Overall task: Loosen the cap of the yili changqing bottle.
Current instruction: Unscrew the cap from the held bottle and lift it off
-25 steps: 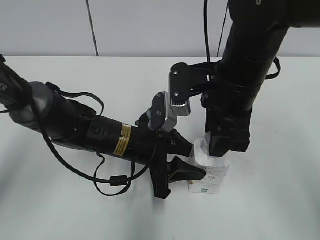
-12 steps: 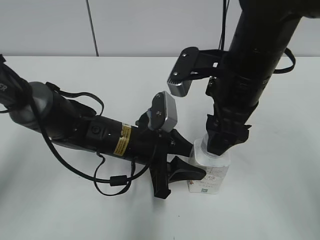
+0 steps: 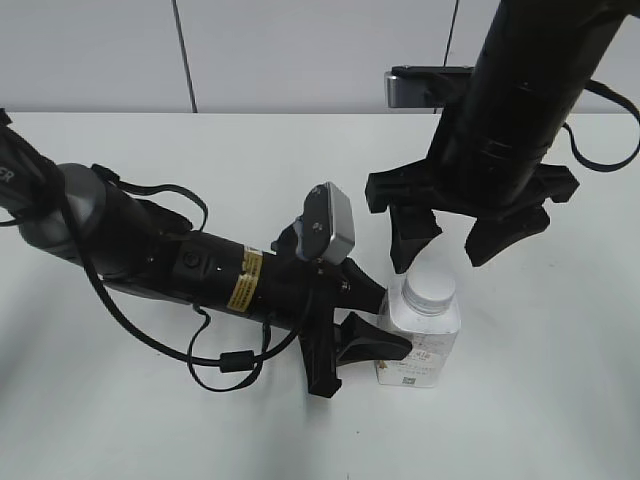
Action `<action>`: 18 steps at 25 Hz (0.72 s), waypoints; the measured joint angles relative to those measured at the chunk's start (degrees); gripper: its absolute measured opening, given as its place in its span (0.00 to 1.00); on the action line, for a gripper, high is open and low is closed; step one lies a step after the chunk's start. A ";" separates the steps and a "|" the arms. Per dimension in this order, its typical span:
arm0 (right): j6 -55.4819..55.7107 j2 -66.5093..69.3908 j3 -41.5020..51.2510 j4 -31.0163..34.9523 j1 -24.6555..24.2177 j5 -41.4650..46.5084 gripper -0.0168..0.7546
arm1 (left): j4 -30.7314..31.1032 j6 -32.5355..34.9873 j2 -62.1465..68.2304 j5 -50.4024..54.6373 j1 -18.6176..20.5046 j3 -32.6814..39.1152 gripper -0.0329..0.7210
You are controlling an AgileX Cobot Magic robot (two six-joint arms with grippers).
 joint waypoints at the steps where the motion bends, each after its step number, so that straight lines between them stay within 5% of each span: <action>1: 0.70 0.00 0.00 0.07 0.00 -0.06 0.77 | 0.00 0.00 0.00 0.00 0.00 0.00 0.49; 12: 5.31 3.37 0.00 0.61 0.00 -0.16 0.76 | 0.00 -0.04 0.00 0.00 0.00 0.00 0.49; 18: 5.54 3.63 0.00 1.03 0.00 -0.04 0.55 | 0.00 -0.04 0.00 0.00 0.00 0.00 0.49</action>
